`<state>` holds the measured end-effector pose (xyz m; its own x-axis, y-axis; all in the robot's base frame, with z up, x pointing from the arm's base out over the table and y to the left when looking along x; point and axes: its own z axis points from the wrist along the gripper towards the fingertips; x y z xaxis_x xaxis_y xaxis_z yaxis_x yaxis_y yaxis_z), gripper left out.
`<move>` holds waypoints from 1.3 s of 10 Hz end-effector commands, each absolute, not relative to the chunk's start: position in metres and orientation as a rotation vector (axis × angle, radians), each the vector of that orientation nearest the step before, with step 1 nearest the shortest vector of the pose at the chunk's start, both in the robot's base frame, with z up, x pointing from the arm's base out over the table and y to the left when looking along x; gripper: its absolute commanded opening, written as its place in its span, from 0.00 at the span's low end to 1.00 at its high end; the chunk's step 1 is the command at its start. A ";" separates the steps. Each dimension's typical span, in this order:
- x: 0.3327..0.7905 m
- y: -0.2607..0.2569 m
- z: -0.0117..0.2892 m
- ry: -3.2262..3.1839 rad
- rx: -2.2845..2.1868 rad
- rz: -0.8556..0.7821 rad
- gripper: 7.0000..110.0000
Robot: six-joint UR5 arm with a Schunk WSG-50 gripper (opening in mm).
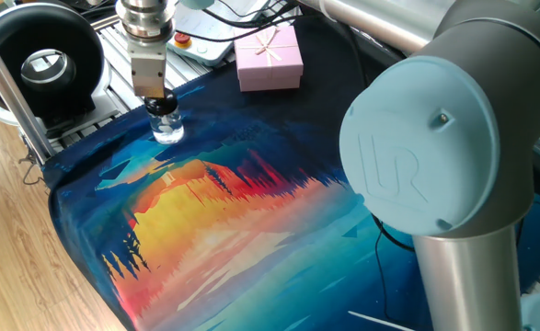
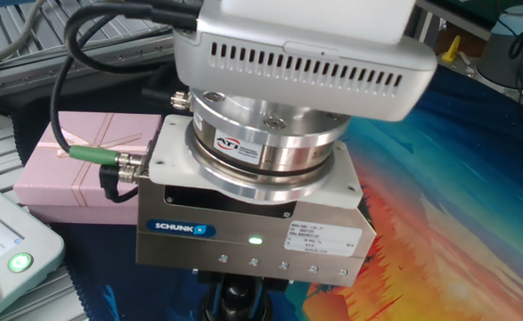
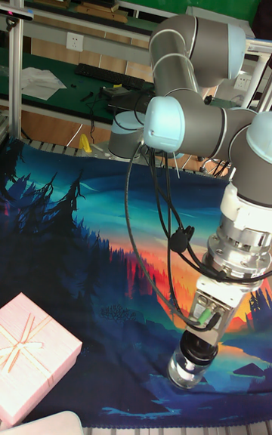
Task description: Screw the lid onto the jar
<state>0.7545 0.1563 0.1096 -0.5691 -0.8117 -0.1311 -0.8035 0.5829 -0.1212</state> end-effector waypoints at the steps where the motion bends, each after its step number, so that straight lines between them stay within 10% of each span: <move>1: 0.756 0.153 0.110 2.656 -1.307 -0.083 0.15; 4: 0.755 0.148 0.112 2.734 -1.185 -0.131 0.00; 13: 0.761 0.143 0.108 2.861 -0.794 -0.030 0.00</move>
